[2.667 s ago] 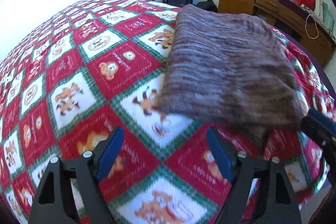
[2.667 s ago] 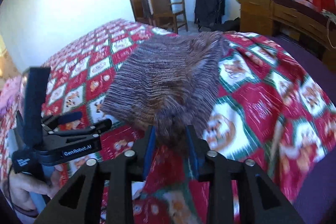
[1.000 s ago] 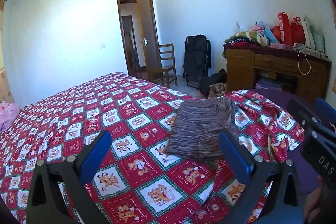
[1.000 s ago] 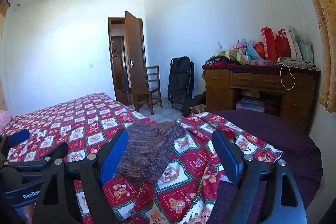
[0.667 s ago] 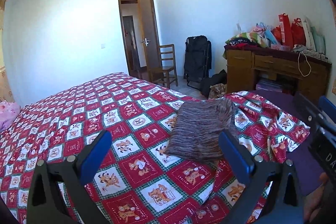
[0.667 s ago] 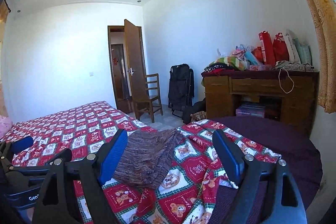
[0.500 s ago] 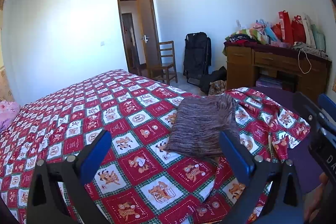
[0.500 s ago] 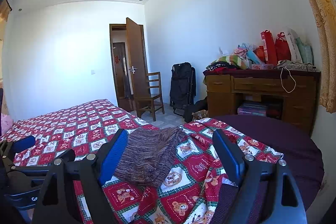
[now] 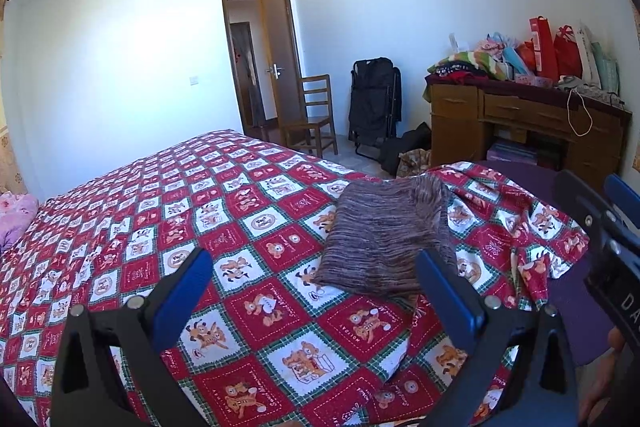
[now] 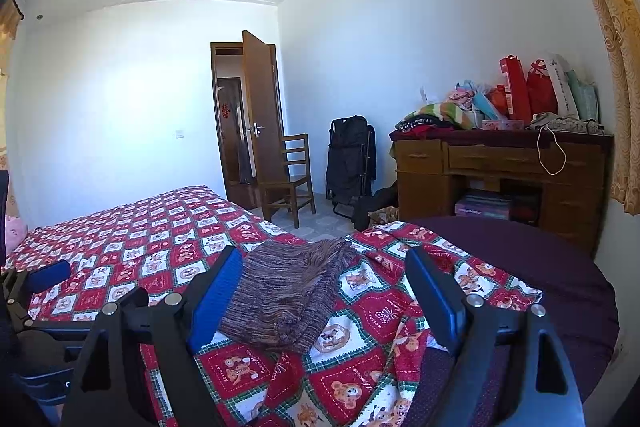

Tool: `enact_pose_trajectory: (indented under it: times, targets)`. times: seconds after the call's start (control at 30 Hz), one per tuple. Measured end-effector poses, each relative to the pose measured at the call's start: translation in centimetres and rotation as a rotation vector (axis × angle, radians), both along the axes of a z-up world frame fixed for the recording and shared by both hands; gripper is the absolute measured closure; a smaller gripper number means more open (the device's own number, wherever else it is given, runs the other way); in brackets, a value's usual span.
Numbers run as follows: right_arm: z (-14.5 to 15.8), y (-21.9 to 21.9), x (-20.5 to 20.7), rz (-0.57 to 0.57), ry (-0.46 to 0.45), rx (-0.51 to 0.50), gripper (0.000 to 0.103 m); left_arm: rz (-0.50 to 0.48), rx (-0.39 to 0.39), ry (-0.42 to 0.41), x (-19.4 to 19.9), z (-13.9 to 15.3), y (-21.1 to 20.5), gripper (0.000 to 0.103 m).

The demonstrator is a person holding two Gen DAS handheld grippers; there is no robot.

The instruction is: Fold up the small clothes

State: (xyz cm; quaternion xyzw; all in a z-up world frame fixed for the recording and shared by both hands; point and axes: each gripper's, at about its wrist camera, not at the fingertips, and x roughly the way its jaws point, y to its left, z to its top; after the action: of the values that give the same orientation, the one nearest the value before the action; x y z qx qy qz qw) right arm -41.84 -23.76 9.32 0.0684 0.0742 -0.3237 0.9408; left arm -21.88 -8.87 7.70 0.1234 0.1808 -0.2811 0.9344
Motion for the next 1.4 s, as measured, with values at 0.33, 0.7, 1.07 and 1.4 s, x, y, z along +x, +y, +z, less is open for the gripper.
enact_pose_trajectory:
  times: [0.33,0.7,1.07,1.4]
  targets:
    - [-0.09,-0.12,0.02,0.002,0.011,0.008,0.019,0.008,0.012,0.014,0.44,-0.17,0.16,0.0]
    - [0.02,-0.23,-0.06,0.0,0.01,0.012,0.019,0.008,0.013,0.01,0.41,-0.17,0.17,0.0]
    - [0.1,-0.32,-0.22,-0.006,-0.002,0.01,0.019,0.01,0.001,-0.004,0.13,0.0,0.27,0.0]
    - [0.27,-0.15,-0.35,-0.009,-0.001,0.008,0.019,0.022,0.012,0.002,0.17,0.07,0.14,0.0]
